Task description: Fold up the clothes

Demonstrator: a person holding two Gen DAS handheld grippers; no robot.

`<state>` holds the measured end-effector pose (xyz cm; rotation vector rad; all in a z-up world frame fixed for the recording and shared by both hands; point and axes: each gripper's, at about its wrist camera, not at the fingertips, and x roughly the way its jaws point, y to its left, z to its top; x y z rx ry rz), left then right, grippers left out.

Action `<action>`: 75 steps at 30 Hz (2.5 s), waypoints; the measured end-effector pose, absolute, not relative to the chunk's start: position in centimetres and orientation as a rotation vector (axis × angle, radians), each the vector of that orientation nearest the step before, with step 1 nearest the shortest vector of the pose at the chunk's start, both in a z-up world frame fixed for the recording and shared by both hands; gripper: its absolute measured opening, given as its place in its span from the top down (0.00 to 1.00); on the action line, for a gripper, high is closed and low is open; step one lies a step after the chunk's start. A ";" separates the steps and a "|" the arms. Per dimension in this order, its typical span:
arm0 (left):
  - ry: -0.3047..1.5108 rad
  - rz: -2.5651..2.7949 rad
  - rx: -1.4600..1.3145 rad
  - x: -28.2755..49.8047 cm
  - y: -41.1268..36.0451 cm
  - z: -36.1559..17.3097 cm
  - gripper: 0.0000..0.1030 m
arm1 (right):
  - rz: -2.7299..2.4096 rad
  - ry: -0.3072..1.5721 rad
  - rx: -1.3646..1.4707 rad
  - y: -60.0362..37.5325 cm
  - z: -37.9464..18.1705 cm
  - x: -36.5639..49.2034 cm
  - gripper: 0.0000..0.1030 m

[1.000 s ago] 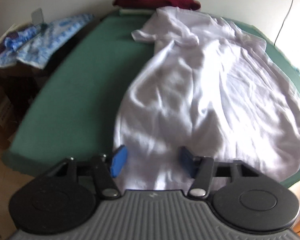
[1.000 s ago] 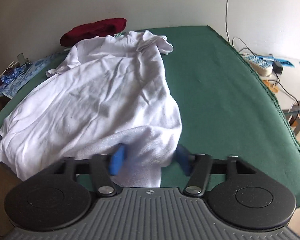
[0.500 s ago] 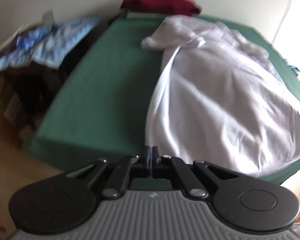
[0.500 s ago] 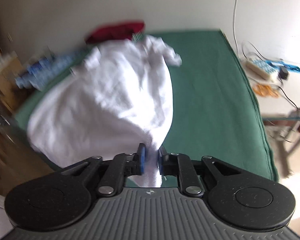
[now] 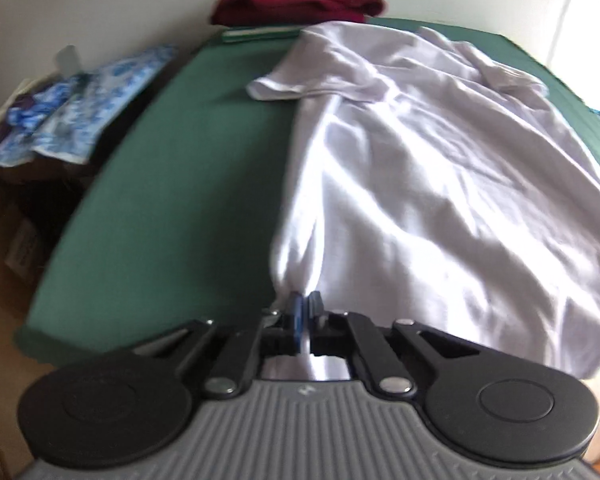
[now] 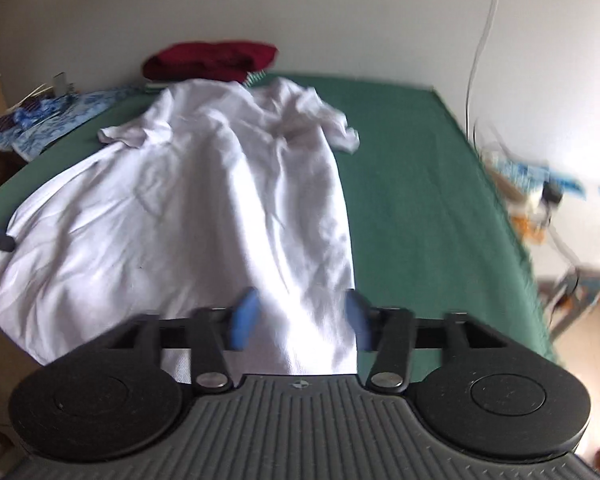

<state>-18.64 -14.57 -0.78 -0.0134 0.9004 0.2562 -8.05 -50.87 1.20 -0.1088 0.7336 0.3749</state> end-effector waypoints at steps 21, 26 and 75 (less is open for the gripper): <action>0.805 0.059 -0.131 -7.2 -13.4 4.6 0.31 | 0.507 0.540 -0.491 -44.7 7.4 3.4 0.47; 0.925 0.006 -0.066 1.0 -16.0 0.2 0.50 | 0.474 0.519 -0.799 -38.8 2.7 9.6 0.54; 0.941 0.312 -0.234 2.6 0.5 -2.2 0.32 | 0.885 0.890 -0.130 -15.5 4.7 28.2 0.46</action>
